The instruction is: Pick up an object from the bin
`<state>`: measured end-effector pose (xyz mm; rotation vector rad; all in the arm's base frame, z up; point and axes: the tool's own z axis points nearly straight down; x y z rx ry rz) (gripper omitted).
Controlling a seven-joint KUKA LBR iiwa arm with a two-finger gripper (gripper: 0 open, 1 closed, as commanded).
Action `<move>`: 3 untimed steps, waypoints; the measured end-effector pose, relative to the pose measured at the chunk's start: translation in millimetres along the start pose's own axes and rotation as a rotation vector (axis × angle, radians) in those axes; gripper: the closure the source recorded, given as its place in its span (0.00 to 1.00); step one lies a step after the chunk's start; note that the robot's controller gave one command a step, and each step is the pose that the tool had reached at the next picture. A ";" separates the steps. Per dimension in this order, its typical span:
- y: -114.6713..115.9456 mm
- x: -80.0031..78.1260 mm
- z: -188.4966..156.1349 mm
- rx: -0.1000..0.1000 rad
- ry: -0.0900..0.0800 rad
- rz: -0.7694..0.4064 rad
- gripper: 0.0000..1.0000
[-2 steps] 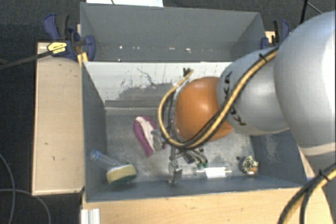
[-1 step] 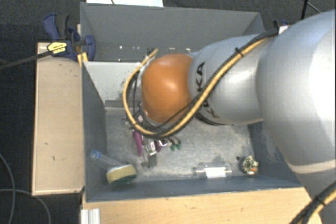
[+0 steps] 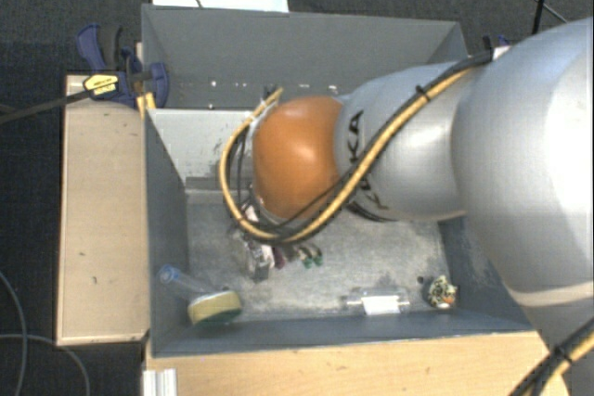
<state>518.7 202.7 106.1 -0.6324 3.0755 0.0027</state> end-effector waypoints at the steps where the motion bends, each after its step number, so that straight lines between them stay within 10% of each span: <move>1: -0.1 0.0 0.0 0.000 0.000 0.003 0.00; 2: -0.1 0.1 0.0 0.000 0.001 0.007 1.00; 3: 33.0 -29.2 -25.3 -0.001 -0.005 0.063 1.00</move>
Offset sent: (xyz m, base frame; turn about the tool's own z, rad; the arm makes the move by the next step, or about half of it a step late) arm 0.0000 0.0000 0.0000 0.0000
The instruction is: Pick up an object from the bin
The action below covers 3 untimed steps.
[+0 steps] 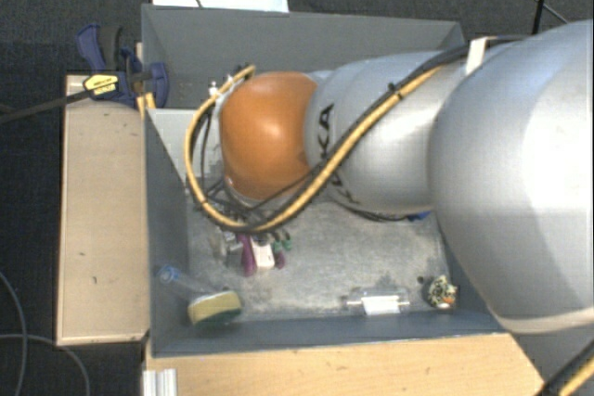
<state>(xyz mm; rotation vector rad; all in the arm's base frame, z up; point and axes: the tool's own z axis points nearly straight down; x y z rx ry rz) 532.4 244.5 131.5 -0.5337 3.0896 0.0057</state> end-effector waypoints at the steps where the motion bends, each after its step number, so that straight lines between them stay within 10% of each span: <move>1: 5.2 38.4 -48.5 0.001 0.004 0.002 1.00; 2: 22.9 32.2 -43.9 0.001 0.001 0.097 1.00; 3: 22.3 32.2 -43.9 0.001 0.001 0.098 0.00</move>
Offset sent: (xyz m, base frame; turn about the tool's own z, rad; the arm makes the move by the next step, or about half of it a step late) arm -0.0377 -0.0088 0.0449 0.0051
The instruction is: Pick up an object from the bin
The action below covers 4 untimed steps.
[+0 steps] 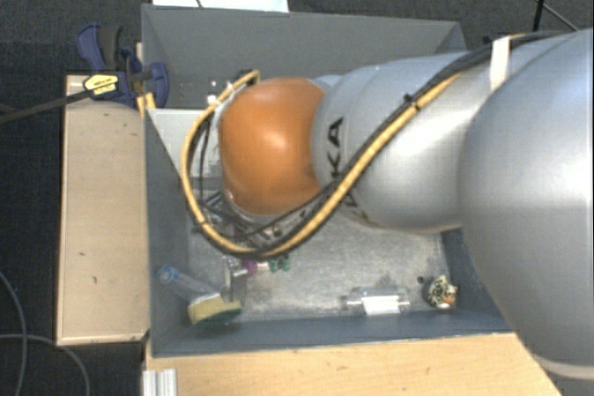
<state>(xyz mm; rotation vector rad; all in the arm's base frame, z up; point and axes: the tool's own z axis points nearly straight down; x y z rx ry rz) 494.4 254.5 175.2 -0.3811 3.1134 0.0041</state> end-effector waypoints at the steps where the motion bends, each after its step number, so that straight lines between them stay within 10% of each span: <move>1: -28.8 9.7 53.7 0.002 0.008 -0.345 0.00; 2: -2.3 5.5 87.7 0.001 0.012 -0.399 0.00; 3: -3.6 3.2 84.9 0.002 0.005 -0.392 1.00; 4: -48.4 11.9 6.6 0.002 -0.003 -0.388 1.00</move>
Offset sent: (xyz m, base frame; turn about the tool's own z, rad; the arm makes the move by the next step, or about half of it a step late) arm -0.0023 -0.0287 -0.0525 -0.3469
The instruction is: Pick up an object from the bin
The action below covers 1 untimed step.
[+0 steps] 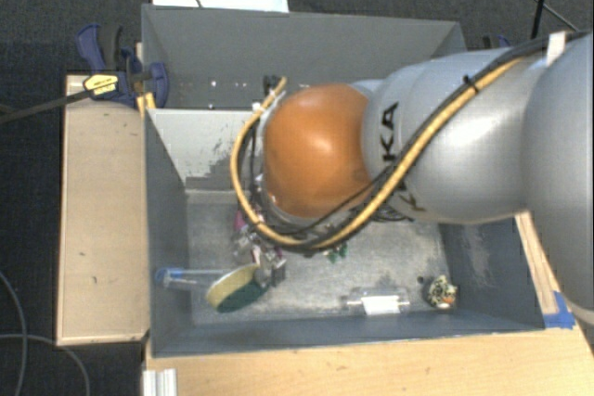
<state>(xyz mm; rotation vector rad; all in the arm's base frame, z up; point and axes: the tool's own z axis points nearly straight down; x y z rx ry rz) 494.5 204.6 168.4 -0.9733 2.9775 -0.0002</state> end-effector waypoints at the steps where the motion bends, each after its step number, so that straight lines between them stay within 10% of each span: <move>1: -37.4 30.4 -109.1 0.002 -0.001 -0.008 1.00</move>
Offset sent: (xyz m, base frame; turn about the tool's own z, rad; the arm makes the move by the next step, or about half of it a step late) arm -0.0057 -0.0467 0.1039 -0.0141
